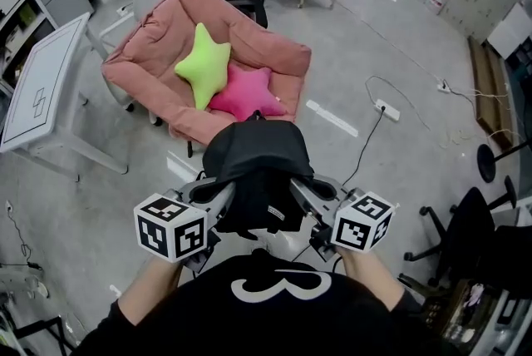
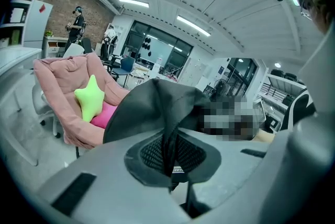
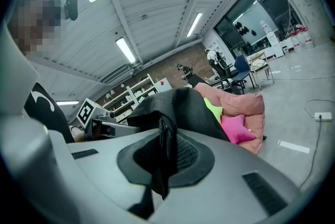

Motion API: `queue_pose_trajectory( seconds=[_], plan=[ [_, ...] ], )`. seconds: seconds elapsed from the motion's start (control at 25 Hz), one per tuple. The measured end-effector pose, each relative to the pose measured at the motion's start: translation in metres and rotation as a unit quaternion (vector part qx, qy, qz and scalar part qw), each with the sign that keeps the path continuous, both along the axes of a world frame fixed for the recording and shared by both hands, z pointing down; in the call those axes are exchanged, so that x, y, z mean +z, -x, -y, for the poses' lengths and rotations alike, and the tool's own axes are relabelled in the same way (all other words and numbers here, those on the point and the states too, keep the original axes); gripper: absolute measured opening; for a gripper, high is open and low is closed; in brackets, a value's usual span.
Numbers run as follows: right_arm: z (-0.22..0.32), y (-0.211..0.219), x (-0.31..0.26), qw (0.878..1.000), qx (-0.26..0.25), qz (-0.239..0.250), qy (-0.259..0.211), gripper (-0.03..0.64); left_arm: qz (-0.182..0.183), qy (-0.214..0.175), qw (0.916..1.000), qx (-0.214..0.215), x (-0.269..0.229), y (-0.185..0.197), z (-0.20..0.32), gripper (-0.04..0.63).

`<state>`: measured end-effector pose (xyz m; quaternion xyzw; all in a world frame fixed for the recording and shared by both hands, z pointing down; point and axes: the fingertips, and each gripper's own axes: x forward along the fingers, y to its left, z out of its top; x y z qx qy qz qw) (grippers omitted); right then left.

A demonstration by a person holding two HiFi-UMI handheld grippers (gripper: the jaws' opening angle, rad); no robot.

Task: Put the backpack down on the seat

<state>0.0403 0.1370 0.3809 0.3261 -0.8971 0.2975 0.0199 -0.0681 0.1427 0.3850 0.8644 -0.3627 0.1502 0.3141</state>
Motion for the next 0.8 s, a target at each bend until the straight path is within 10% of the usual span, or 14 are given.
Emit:
queue_pose_trajectory(
  seconds=[0.8],
  plan=[
    [0.164, -0.010, -0.047, 0.997, 0.017, -0.017, -0.068, 0.014, -0.015, -0.074, 0.9971, -0.002, -0.044, -0.008, 0.158, 0.014]
  ],
)
